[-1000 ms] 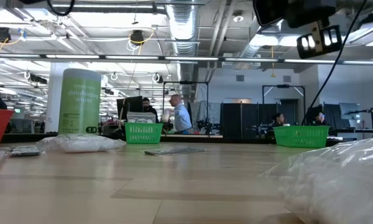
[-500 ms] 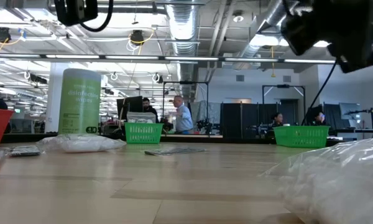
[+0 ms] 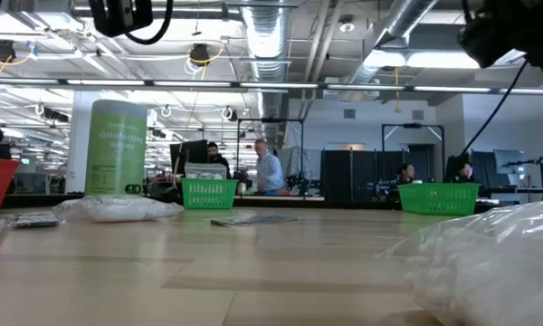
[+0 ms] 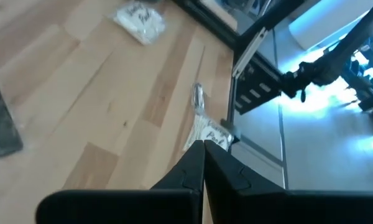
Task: Pick & Place Travel size toiletries
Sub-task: Put the black deodorant into the top red basket
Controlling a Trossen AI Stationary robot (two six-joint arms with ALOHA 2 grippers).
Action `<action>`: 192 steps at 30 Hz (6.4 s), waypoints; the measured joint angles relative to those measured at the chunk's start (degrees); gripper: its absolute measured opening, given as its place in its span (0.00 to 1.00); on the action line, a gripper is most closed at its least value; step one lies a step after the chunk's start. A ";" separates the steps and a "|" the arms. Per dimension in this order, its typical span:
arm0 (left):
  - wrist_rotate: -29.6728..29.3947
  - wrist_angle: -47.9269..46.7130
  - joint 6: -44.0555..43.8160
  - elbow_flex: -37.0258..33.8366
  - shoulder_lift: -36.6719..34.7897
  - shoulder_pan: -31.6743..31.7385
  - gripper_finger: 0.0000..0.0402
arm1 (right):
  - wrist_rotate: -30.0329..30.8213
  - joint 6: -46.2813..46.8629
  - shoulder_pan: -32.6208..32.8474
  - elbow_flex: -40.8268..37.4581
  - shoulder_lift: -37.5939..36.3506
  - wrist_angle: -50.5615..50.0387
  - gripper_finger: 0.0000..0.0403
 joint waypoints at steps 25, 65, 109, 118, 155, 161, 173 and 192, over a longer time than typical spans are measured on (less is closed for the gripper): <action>-0.96 0.14 1.85 0.00 -2.80 -0.17 0.00 | 3.37 -2.02 1.65 -11.08 -0.98 -3.18 0.40; -0.98 1.22 1.91 0.00 -2.80 -0.91 0.00 | 3.74 17.40 -4.74 -19.17 14.42 24.19 0.79; -1.33 1.37 3.48 0.00 -2.82 -1.15 0.00 | 4.09 -8.63 11.12 -8.96 9.10 -0.46 0.79; -1.31 1.37 3.35 0.00 -2.82 -1.15 0.00 | 2.48 -11.98 13.64 -9.61 21.13 -2.85 0.79; -1.14 1.83 3.46 0.00 -2.82 -1.30 0.00 | 7.31 -21.75 9.27 5.90 32.23 3.40 0.79; -1.07 1.91 3.46 0.00 -2.82 -1.66 0.00 | 4.08 -23.02 13.20 3.34 31.70 4.49 0.79; -2.32 2.29 3.46 -0.02 -2.82 -3.05 0.00 | -0.45 -18.53 20.88 -4.59 31.71 10.41 0.79; -2.32 2.39 3.83 -0.04 -2.82 -3.03 0.00 | -3.30 -12.00 21.31 -6.64 31.71 18.99 0.70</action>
